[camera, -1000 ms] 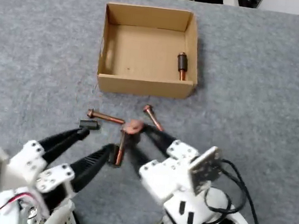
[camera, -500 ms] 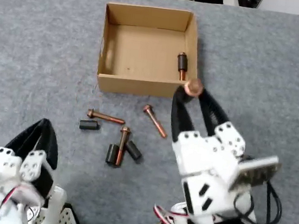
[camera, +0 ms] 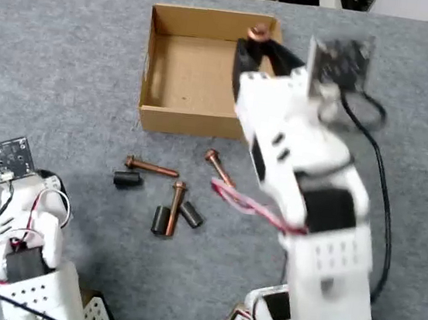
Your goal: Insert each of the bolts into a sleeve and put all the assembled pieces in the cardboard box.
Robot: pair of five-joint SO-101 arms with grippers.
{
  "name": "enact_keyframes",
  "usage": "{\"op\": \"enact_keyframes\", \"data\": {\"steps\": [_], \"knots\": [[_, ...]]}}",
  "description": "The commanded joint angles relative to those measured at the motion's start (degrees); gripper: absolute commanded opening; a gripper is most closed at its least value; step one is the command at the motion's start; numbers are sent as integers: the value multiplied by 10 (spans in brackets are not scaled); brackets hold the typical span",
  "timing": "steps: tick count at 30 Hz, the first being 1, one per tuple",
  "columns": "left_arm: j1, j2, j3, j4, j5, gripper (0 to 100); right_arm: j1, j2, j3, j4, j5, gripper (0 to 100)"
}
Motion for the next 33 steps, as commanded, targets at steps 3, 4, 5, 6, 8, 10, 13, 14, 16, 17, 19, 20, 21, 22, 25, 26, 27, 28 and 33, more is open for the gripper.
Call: {"op": "enact_keyframes", "data": {"steps": [3, 4, 5, 6, 8, 10, 13, 14, 16, 17, 19, 20, 21, 22, 25, 26, 27, 28, 33], "knots": [[-8, 0, 9, 33, -4, 18, 19, 157, -106, 13, 26, 1], [-8, 0, 9, 55, -4, 18, 27, 189, -123, 25, 25, 1], [-8, 0, 9, 78, -4, 18, 34, 220, -142, 40, 25, 1], [-8, 0, 9, 101, -4, 18, 44, 251, -162, 56, 25, 1], [-8, 0, 9, 129, 11, 18, 61, 313, -204, 88, 25, 1], [-8, 0, 9, 130, 30, 18, 82, 377, -251, 118, 29, 1], [-8, 0, 9, 130, 51, 18, 113, 469, -322, 160, 29, 1], [-8, 0, 9, 130, 54, 18, 120, 499, -347, 175, 29, 1], [-8, 0, 9, 130, 55, 18, 127, 556, -397, 199, 30, 1], [-8, 0, 9, 130, 55, 18, 130, 583, -421, 209, 30, 1], [-8, 0, 9, 130, 55, 18, 130, 637, -473, 226, 34, 1], [-8, 0, 9, 130, 55, 18, 129, 663, -497, 233, 41, 1], [-8, 0, 9, 130, 55, 18, 128, 688, -520, 235, 47, 1], [-8, 0, 9, 130, 55, 18, 127, 712, -545, 236, 50, 1], [-8, 0, 9, 130, 55, 18, 125, 778, -612, 236, 55, 1], [-8, 0, 9, 130, 55, 18, 124, 797, -633, 236, 59, 1], [-8, 0, 9, 129, 55, 18, 121, 815, -653, 236, 62, 1], [-8, 0, 9, 129, 55, 18, 119, 833, -669, 237, 62, 1], [-8, 0, 9, 118, 55, 18, 109, 907, -731, 237, 62, 1]]}}
